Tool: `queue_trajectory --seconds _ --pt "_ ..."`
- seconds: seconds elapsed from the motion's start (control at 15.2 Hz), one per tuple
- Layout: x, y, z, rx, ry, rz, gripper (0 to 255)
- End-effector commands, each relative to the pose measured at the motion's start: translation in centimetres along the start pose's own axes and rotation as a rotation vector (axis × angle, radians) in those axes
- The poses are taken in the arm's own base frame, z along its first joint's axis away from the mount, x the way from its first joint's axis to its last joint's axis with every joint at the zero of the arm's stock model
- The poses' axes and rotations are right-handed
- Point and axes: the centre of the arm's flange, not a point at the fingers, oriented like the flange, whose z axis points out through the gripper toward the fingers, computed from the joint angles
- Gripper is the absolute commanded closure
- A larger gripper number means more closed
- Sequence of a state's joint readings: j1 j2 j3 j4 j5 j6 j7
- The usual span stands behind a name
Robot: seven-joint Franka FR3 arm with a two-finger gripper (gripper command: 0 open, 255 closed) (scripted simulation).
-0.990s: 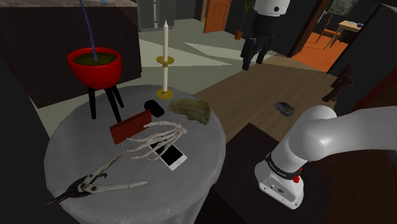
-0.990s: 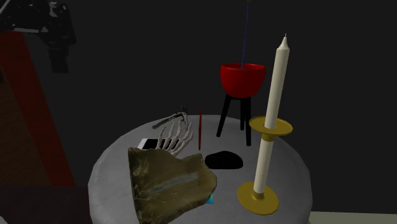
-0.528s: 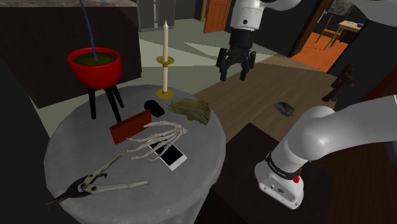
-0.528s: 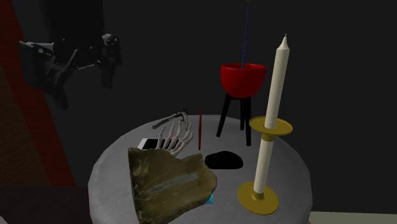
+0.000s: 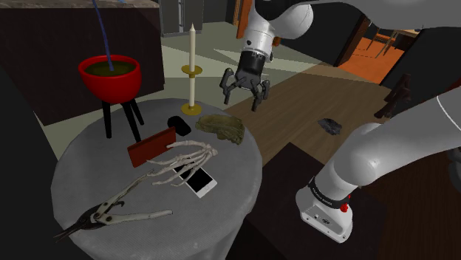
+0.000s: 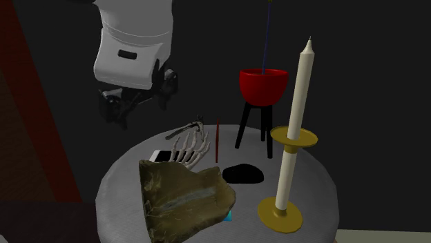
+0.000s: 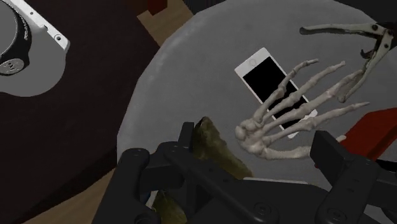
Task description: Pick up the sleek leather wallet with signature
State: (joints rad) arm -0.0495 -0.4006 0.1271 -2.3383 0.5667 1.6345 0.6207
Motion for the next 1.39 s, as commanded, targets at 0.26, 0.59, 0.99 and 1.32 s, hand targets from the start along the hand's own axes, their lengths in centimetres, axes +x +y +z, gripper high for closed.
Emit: queue_trajectory --seconds 0.26,0.59,0.99,1.32 --pt "4.6 -3.6 4.6 0.181 -0.171 0.250 0" --pt "8.4 -6.2 8.5 0.328 -0.311 0.454 0" --pt "12.8 -9.0 13.4 0.504 -0.478 0.696 0" --pt "14.2 -8.5 15.6 0.504 -0.478 0.696 0"
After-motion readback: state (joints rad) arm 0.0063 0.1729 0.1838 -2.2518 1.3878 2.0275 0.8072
